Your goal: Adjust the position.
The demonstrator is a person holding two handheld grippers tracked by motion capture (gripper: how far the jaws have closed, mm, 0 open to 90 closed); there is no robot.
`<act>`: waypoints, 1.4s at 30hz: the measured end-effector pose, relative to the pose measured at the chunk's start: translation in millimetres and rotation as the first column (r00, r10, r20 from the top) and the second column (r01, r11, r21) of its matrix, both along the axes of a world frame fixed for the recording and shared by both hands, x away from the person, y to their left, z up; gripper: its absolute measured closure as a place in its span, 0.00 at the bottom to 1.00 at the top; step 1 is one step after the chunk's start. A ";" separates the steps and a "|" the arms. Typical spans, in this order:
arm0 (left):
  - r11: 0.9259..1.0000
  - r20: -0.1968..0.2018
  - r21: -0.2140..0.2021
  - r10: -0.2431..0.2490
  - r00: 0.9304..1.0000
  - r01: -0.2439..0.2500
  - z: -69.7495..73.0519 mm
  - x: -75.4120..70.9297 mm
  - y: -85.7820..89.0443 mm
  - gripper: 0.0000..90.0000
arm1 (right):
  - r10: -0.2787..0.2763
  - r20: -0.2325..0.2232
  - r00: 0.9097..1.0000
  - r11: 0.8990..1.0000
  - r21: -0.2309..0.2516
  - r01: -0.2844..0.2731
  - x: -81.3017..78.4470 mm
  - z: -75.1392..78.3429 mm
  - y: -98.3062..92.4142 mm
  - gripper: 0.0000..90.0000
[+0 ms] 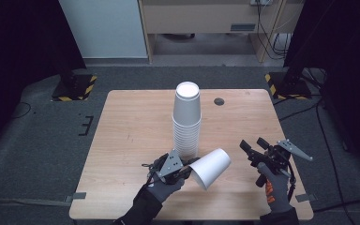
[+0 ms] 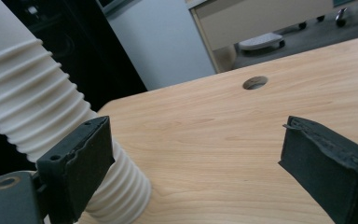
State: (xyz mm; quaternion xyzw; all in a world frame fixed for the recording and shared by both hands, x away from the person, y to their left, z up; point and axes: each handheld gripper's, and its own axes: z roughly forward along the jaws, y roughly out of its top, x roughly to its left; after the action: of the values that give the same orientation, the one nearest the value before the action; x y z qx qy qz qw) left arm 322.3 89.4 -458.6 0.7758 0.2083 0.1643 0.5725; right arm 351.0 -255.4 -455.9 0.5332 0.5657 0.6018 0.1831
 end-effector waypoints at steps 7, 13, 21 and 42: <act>1.000 -0.015 -0.004 0.028 0.999 -0.028 -2.6 -4.3 24.8 0.95 | 0.006 0.008 1.000 0.995 -0.095 -0.005 -0.6 -3.3 -0.6 0.10; 0.998 -0.036 -0.005 0.058 0.998 -0.058 -4.0 -8.5 49.3 0.95 | -0.002 0.007 1.000 0.982 -0.188 0.003 -1.4 -7.6 -1.2 0.10; 0.998 -0.073 0.006 0.063 0.995 -0.062 -7.1 -11.8 71.5 0.95 | -0.018 -0.008 1.000 0.958 -0.287 0.015 0.2 -15.1 -2.6 0.10; 0.970 -0.096 -0.009 0.241 0.966 -0.243 -13.2 -23.7 136.1 0.95 | -0.044 -0.025 0.999 0.933 -0.357 0.032 2.0 -21.9 -5.3 0.09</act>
State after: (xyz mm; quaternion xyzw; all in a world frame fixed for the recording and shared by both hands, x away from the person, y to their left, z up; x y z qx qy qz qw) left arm 298.6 225.5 -471.9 0.7456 0.3298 0.1940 0.5456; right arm 353.1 -260.7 -477.8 0.5116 0.6580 0.4768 0.2792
